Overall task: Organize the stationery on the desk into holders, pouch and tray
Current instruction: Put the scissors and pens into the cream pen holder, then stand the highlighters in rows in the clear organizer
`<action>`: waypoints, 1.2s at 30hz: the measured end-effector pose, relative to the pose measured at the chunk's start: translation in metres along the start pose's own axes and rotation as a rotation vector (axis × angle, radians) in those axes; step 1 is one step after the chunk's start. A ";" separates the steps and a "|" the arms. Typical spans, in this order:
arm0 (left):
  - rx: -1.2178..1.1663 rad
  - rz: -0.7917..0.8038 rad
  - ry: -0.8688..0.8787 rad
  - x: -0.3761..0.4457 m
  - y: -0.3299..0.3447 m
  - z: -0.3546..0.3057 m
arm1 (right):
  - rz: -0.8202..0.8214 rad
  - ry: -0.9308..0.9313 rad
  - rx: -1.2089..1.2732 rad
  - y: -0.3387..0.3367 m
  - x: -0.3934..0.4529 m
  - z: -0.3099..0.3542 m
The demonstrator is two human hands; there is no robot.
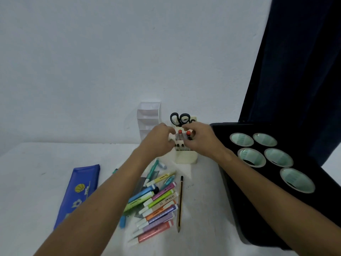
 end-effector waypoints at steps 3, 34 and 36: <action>0.009 -0.053 -0.079 -0.007 -0.026 0.024 | 0.007 -0.082 -0.011 0.012 0.008 0.029; -0.050 0.100 -0.489 -0.044 -0.018 0.147 | 0.193 0.197 -0.257 0.119 0.006 0.061; -0.095 -0.010 -0.440 -0.044 -0.038 0.130 | 0.103 0.161 -0.206 0.101 0.007 0.067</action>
Point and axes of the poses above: each hand's wrist, its own x-axis towards the middle knuckle, its own y-axis out of the palm, z = x × y, the point moved 2 cm from there along x, towards the middle knuckle, and after that the axes turned 14 degrees about -x, right-handed, at the moved point
